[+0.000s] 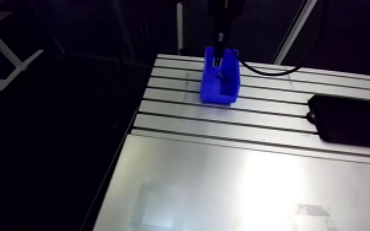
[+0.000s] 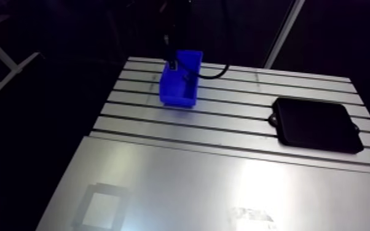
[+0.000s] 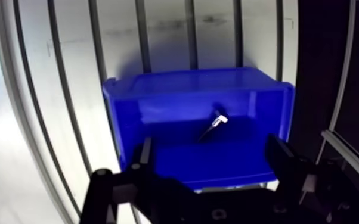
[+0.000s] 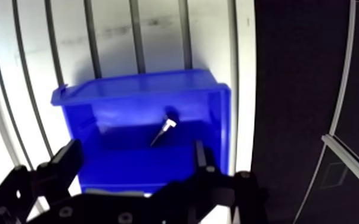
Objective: Pick up the M10 bolt from the tray and put it into the blue bin.
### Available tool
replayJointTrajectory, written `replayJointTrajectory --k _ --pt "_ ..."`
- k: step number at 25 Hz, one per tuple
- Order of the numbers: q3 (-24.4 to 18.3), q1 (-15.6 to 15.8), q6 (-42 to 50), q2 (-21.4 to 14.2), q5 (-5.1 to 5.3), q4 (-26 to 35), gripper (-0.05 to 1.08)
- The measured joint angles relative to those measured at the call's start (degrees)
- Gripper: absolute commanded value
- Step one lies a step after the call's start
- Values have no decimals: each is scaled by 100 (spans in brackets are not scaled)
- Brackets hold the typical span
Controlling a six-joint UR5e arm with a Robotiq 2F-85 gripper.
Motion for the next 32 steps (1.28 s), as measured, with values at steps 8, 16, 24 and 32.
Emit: replayJointTrajectory --k 8,16,24,32 --pt "-488 20 327 -430 -79 874 1" --pt "-1191 -5 1816 -684 -216 1890 1" --pt "-1662 -50 4566 -1079 -274 2769 1" --pt "-1715 -263 7174 -1588 -308 3141 1"
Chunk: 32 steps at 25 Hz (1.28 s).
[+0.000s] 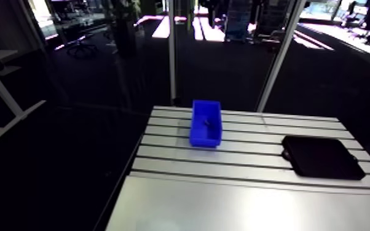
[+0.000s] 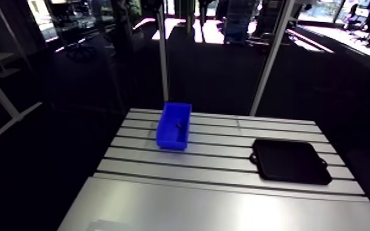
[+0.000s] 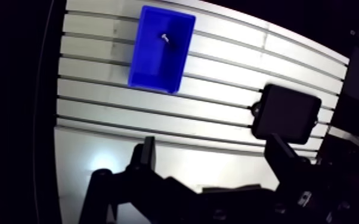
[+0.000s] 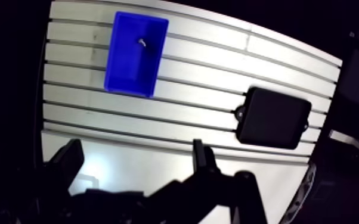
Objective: Pick up the M10 bolt from the tray and put it into the blue bin.
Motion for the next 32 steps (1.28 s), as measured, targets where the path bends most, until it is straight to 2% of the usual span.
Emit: replayJointTrajectory --k 8,23,32 --pt "21 -429 339 -232 -9 199 2" --pt "-43 -802 379 -364 127 458 2" --pt "-1 -976 380 -478 379 506 2"
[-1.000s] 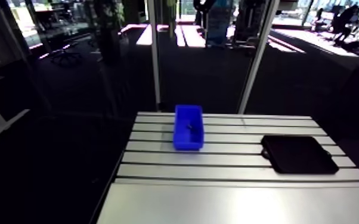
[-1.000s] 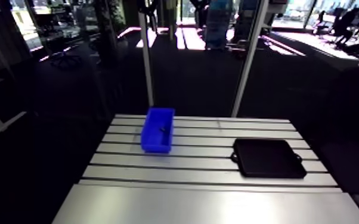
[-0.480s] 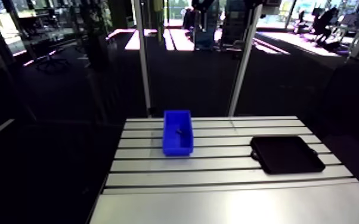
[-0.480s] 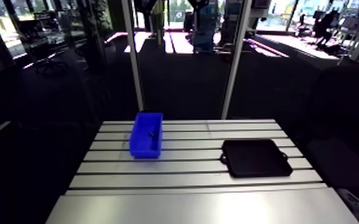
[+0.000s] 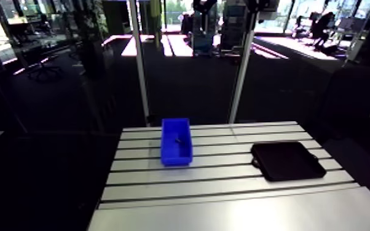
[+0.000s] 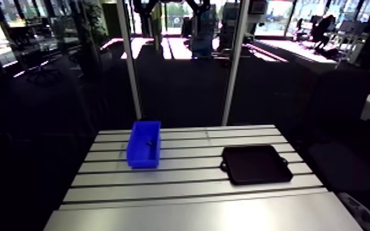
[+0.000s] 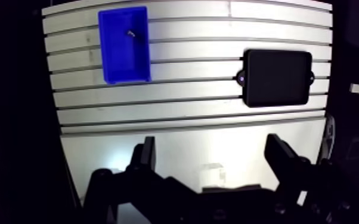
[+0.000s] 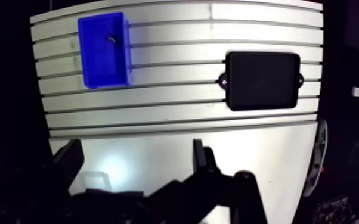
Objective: Pick up the M10 bolt from the tray and put it into the blue bin.
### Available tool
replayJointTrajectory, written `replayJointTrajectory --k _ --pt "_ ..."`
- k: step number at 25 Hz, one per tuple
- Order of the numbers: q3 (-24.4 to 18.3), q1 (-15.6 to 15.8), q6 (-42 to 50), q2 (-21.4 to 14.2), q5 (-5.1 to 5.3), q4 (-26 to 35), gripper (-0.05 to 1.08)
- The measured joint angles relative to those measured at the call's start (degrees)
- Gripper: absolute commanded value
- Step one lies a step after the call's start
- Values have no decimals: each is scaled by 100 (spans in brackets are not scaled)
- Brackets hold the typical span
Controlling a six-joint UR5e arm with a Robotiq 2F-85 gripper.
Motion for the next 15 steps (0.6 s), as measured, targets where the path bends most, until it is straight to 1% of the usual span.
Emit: replayJointTrajectory --k 4,15 --pt "29 -26 0 -24 39 7 2" --pt "85 -21 0 -73 46 11 2"
